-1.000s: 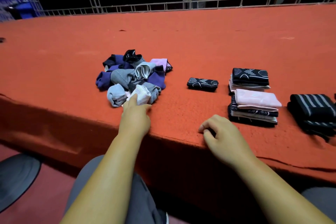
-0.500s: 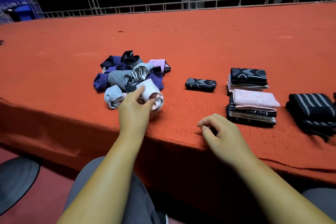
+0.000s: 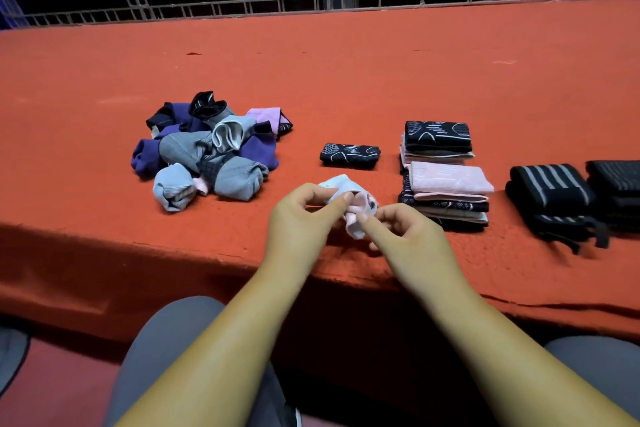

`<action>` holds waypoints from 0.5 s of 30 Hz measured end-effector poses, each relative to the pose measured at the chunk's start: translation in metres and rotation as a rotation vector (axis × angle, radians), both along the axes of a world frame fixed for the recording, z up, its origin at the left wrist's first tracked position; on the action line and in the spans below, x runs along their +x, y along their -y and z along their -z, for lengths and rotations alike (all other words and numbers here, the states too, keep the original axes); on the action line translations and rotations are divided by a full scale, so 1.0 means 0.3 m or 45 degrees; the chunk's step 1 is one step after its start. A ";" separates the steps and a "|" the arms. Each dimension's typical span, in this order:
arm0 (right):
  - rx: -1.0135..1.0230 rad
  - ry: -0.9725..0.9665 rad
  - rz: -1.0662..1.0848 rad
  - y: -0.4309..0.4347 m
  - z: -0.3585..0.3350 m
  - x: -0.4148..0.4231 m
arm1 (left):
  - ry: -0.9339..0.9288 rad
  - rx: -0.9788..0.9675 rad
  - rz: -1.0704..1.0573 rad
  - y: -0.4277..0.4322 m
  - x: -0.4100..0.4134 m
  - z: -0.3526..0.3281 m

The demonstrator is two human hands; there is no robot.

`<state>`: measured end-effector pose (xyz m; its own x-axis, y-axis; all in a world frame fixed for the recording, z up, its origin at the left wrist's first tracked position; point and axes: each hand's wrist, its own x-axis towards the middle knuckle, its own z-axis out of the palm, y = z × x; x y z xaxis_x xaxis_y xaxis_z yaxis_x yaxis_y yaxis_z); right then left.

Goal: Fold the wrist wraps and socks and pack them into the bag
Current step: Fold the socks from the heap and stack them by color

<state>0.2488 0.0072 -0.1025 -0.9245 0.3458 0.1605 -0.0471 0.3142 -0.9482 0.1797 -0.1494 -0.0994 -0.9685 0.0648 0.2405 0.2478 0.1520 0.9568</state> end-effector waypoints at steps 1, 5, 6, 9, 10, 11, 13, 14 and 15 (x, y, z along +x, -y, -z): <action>0.031 0.019 0.002 -0.005 -0.003 0.000 | -0.023 -0.014 0.014 -0.007 -0.002 -0.005; 0.159 0.037 -0.023 -0.026 0.002 -0.010 | -0.136 -0.090 -0.010 -0.029 -0.014 -0.016; 0.176 0.037 -0.034 -0.031 0.005 -0.013 | -0.145 -0.101 -0.013 -0.029 -0.017 -0.019; 0.155 0.027 -0.072 -0.041 -0.001 -0.011 | -0.132 -0.138 -0.023 -0.013 -0.036 -0.018; 0.133 0.020 -0.086 -0.044 -0.006 -0.009 | -0.100 -0.114 -0.040 -0.003 -0.047 -0.014; 0.115 0.011 -0.099 -0.048 -0.011 -0.008 | -0.058 -0.057 -0.062 0.009 -0.062 -0.009; 0.090 -0.008 -0.111 -0.055 -0.021 -0.005 | 0.036 0.106 -0.138 0.040 -0.096 -0.005; 0.079 -0.019 -0.109 -0.056 -0.025 -0.003 | 0.086 0.184 -0.173 0.057 -0.112 -0.005; 0.068 -0.026 -0.102 -0.057 -0.029 -0.002 | 0.131 0.250 -0.196 0.076 -0.128 -0.004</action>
<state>0.2481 0.0243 -0.0940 -0.9453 0.2609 0.1958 -0.0933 0.3589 -0.9287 0.1413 -0.1721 -0.0982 -0.9833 -0.1234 0.1337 0.1360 -0.0108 0.9906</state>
